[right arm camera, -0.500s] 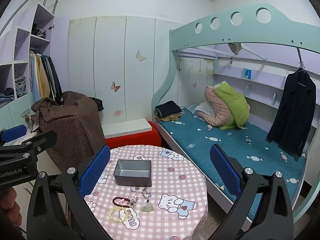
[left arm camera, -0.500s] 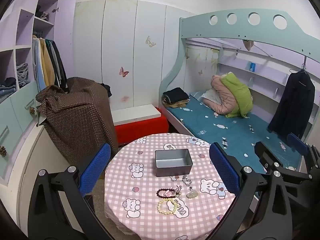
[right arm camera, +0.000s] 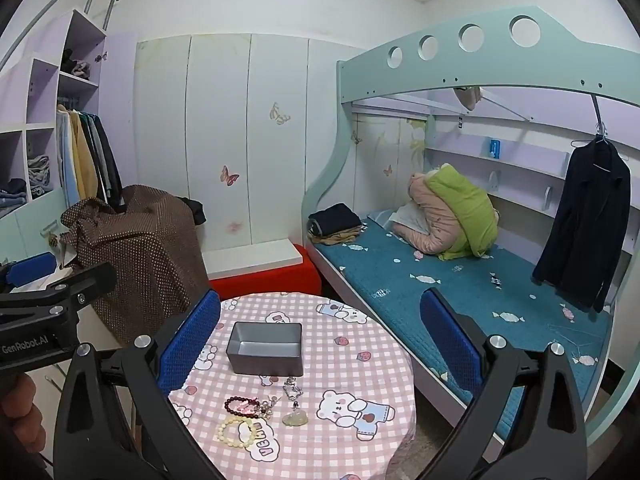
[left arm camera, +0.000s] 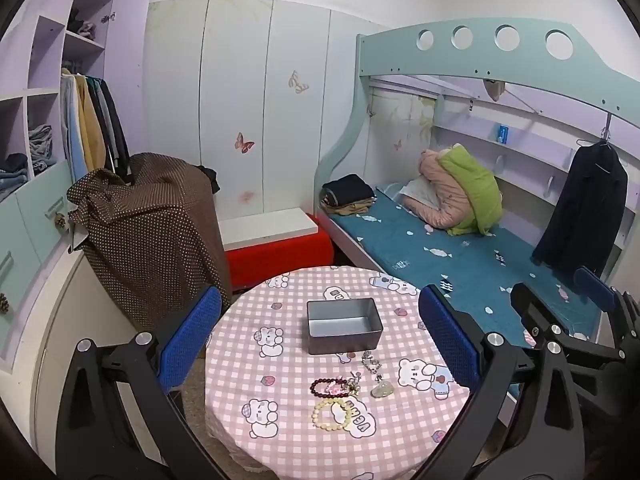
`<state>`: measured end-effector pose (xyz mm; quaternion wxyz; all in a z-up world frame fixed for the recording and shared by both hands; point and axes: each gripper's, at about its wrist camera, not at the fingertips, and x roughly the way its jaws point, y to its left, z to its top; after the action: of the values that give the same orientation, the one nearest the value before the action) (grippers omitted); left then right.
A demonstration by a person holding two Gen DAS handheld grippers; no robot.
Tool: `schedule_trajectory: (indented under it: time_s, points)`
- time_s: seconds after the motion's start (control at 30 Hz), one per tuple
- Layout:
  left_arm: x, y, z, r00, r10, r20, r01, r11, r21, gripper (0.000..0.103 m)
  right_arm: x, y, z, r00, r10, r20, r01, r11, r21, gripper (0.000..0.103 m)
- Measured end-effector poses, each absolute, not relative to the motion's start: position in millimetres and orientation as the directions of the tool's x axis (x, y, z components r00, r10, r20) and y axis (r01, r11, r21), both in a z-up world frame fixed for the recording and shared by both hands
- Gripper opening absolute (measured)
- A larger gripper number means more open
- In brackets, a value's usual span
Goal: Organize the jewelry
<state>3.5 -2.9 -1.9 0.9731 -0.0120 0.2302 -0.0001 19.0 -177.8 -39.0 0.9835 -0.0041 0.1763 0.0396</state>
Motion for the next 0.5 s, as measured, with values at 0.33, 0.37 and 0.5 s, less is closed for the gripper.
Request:
schedule_trajectory:
  time_s: [0.33,0.37,0.5]
  points:
    - [8.1,-1.1,1.0,0.892,-0.009,-0.452,-0.003,1.000,-0.026,0.098,22.9,-178.4,-38.9,0.934,0.081,-0.347,-0.082,0.997,0.012,0.096]
    - [8.9,-1.2,1.3,0.892,-0.011,-0.452,-0.002,1.000,-0.028,0.098,23.4,-178.2,-39.0,0.934,0.083,-0.347,-0.084,0.996,0.012,0.096]
    - [10.3,1.1,3.4,0.893,-0.009,-0.449,-0.006,0.999,-0.031,0.098,25.6,-176.4,-39.2,0.934,0.089,-0.345,-0.091,0.996,0.011,0.096]
